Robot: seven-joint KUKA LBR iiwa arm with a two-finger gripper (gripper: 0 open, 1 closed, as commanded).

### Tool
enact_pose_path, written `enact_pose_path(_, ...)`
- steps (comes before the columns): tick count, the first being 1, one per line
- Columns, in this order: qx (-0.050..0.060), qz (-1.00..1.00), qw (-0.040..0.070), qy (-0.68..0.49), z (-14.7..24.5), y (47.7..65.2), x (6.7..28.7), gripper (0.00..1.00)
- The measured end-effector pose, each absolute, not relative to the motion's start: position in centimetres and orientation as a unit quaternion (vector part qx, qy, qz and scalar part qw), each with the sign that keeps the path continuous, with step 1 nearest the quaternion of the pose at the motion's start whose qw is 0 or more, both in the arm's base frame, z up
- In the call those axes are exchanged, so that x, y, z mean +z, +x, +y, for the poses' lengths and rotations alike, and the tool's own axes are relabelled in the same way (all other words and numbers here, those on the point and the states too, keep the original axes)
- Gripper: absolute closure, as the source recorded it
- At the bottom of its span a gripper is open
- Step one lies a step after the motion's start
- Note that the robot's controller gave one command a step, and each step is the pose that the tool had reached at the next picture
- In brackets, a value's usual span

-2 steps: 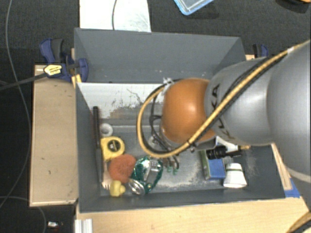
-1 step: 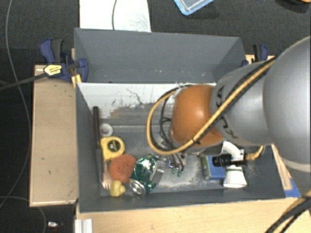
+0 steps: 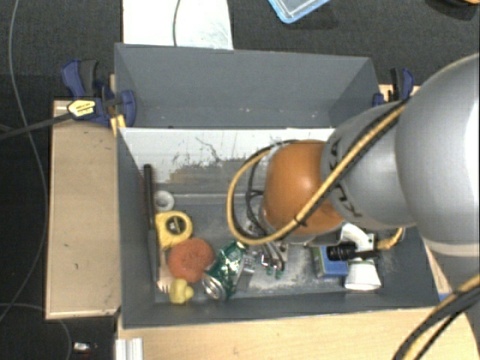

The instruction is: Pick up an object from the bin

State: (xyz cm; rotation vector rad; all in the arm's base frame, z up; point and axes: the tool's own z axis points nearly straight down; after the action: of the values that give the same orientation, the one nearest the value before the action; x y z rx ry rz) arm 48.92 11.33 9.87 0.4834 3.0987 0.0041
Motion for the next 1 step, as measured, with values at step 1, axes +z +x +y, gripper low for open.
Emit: enact_pose_path(1, 0.001, 0.993, 0.005, 0.119, 12.24, 48.78, 8.48, 0.0)
